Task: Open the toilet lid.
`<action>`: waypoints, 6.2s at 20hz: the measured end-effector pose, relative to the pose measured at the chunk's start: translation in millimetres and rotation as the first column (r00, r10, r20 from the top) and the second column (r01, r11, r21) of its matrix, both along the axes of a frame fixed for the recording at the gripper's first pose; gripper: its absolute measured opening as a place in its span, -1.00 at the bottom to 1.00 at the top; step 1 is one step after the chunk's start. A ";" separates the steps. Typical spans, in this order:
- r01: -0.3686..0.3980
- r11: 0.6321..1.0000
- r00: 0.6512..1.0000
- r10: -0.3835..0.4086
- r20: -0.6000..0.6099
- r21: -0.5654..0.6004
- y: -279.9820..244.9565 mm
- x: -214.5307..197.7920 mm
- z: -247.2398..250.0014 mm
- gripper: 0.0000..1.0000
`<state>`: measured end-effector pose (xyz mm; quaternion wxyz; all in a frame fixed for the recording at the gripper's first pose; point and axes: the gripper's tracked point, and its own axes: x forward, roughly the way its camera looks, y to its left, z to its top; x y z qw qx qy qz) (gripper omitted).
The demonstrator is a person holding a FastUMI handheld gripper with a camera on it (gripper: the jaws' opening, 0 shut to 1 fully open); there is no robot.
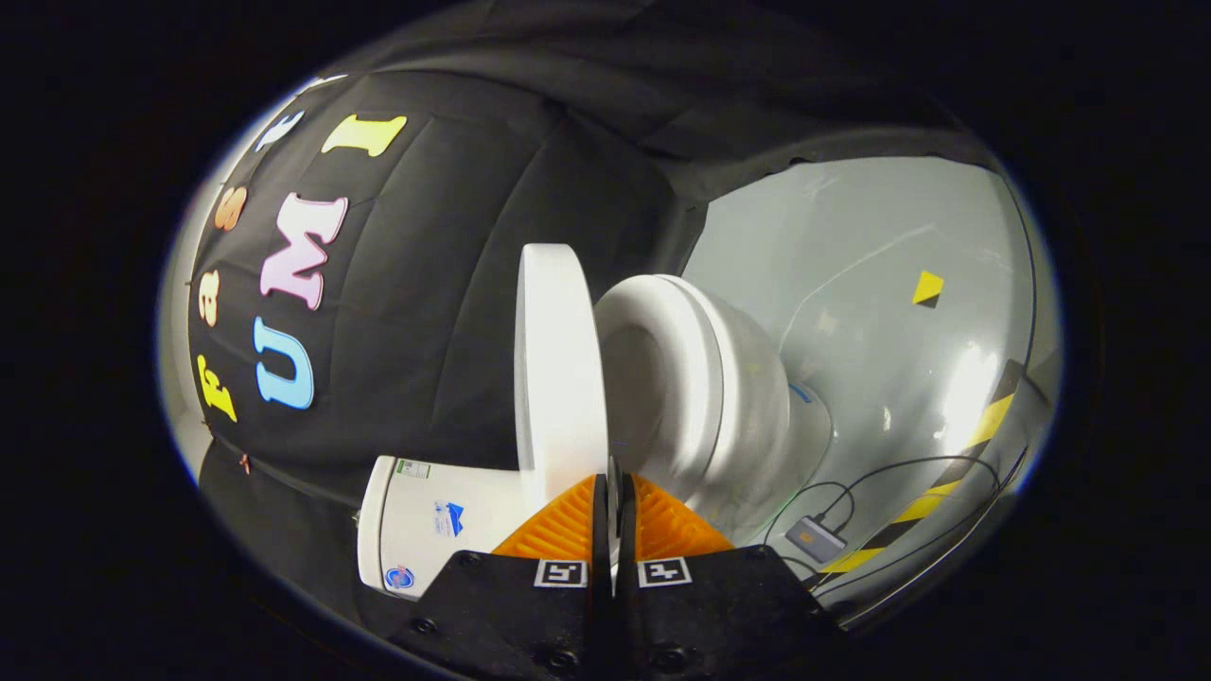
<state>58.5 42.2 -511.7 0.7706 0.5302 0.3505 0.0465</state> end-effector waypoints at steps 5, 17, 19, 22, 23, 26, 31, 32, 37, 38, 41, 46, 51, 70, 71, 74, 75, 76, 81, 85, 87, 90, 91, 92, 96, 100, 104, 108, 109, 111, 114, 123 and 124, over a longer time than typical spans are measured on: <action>-0.043 0.992 0.998 0.049 0.044 -0.122 10.5 -0.2 40.9 -0.90; -0.069 0.914 0.978 0.141 0.154 -0.399 47.7 -1.7 119.6 -0.90; -0.060 0.902 0.973 0.149 0.178 -0.428 54.6 -2.9 129.4 -0.90; -0.063 0.876 0.961 0.182 0.207 -0.479 64.2 -4.3 143.3 -0.90; -0.063 0.863 0.956 0.196 0.217 -0.501 67.2 -3.2 144.4 -0.90; -0.053 0.836 0.944 0.221 0.247 -0.546 75.1 -5.8 157.9 -0.90; -0.009 0.790 0.922 0.244 0.300 -0.614 91.8 -7.0 174.3 -0.90; -0.002 0.779 0.917 0.251 0.309 -0.627 95.7 -7.8 178.0 -0.90; 0.057 0.713 0.890 0.282 0.360 -0.699 115.6 -10.7 191.6 -0.90; 0.068 0.698 0.882 0.292 0.371 -0.713 120.0 -11.7 195.3 -0.90; 0.100 0.656 0.857 0.324 0.400 -0.748 134.6 -15.4 204.8 -0.90; 0.148 0.601 0.819 0.371 0.438 -0.786 158.4 -21.4 219.3 -0.90; 0.187 0.562 0.782 0.412 0.468 -0.806 185.7 -27.7 230.6 -0.90; 0.245 0.482 0.622 0.587 0.518 -0.841 301.9 -61.8 252.5 -0.89; 0.252 0.478 0.618 0.589 0.520 -0.842 304.3 -61.7 252.1 -0.88; 0.253 0.475 0.608 0.600 0.520 -0.843 312.2 -63.1 251.5 -0.89; 0.255 0.470 0.609 0.601 0.518 -0.845 312.0 -63.6 251.0 -0.89; 0.255 0.469 0.608 0.602 0.518 -0.845 312.0 -64.3 251.5 -0.88; 0.232 0.485 0.598 0.613 0.517 -0.843 316.8 -63.4 249.0 -0.82; 0.186 0.488 0.593 0.636 0.493 -0.853 322.7 -68.0 242.8 0.51; 0.220 0.495 0.583 0.624 0.520 -0.840 319.1 -73.0 256.3 0.94; 0.240 0.501 0.563 0.626 0.539 -0.832 321.6 -75.7 272.9 0.98; 0.247 0.504 0.557 0.626 0.547 -0.828 320.4 -77.8 281.9 0.98; 0.248 0.511 0.551 0.625 0.554 -0.823 319.1 -80.1 290.0 0.98; 0.255 0.535 0.534 0.616 0.579 -0.805 312.7 -87.0 327.7 0.97; 0.264 0.558 0.536 0.593 0.601 -0.787 296.0 -89.4 368.6 0.98; 0.275 0.581 0.547 0.561 0.622 -0.766 271.3 -91.0 407.6 0.97; 0.305 0.607 0.570 0.501 0.651 -0.734 231.6 -91.0 446.1 0.97; 0.314 0.614 0.576 0.483 0.660 -0.724 220.4 -91.3 455.1 0.97; 0.321 0.623 0.593 0.455 0.664 -0.713 199.9 -90.0 470.4 0.96; 0.341 0.618 0.602 0.435 0.670 -0.708 170.5 -89.7 489.9 0.97; 0.361 0.605 0.612 0.421 0.670 -0.710 124.6 -105.5 509.2 0.97; 0.360 0.605 0.613 0.420 0.669 -0.710 123.0 -106.2 511.8 0.96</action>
